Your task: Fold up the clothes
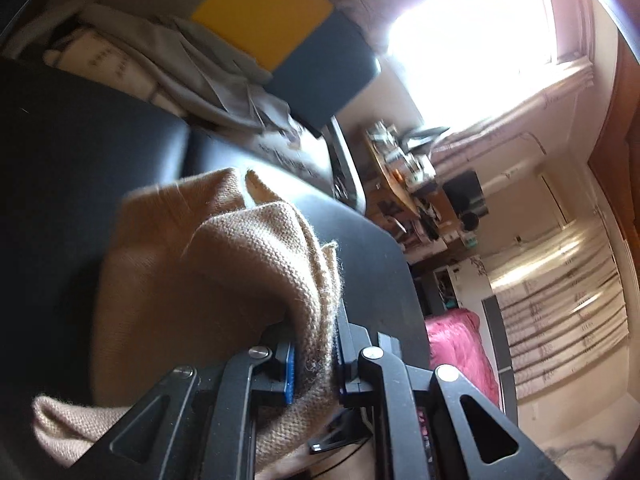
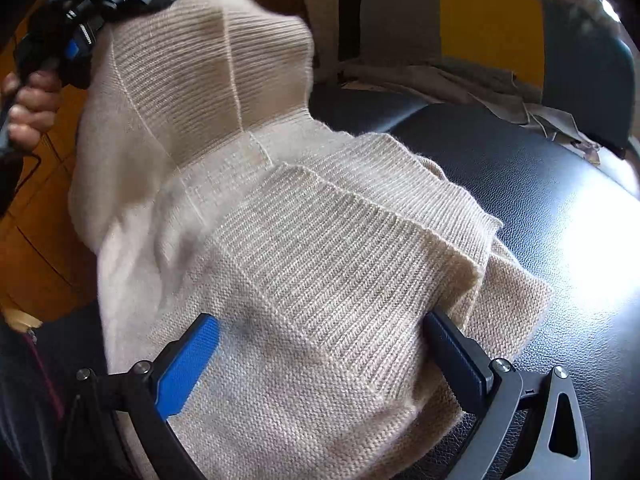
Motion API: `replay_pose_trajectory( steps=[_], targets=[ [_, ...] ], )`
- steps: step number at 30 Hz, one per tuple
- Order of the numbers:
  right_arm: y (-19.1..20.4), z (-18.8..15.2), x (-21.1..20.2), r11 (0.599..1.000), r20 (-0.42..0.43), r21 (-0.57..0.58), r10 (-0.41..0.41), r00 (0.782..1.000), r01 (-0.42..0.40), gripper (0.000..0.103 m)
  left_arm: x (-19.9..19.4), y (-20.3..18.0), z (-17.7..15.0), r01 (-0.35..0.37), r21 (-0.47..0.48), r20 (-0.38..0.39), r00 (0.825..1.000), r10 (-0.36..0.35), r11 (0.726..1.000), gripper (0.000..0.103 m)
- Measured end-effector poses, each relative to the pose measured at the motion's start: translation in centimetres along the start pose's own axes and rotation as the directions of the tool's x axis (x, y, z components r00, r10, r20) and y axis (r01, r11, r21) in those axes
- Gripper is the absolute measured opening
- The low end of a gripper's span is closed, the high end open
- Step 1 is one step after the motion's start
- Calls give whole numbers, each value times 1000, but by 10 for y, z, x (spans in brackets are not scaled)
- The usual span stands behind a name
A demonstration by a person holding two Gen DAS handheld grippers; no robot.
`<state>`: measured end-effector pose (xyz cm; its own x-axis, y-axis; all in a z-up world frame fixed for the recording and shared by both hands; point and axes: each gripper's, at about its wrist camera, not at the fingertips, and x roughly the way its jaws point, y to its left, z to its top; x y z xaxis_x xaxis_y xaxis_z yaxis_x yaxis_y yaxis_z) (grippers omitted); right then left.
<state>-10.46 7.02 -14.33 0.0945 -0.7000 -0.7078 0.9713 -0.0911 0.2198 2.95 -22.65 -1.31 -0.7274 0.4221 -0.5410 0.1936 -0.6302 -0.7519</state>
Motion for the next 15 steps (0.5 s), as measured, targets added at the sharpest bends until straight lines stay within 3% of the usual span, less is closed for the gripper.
replay_pose_trajectory(
  steps=[8,15],
  targets=[
    [-8,2,-4,998,36,35,47,998,-48,103,105,-14,-26,-43,-23,-160,986,38,999,13],
    [-2,-1,-3,999,35,31,38,999,-39,103,137,-9,-42,-21,-69,-224,975,5,997,12]
  ],
)
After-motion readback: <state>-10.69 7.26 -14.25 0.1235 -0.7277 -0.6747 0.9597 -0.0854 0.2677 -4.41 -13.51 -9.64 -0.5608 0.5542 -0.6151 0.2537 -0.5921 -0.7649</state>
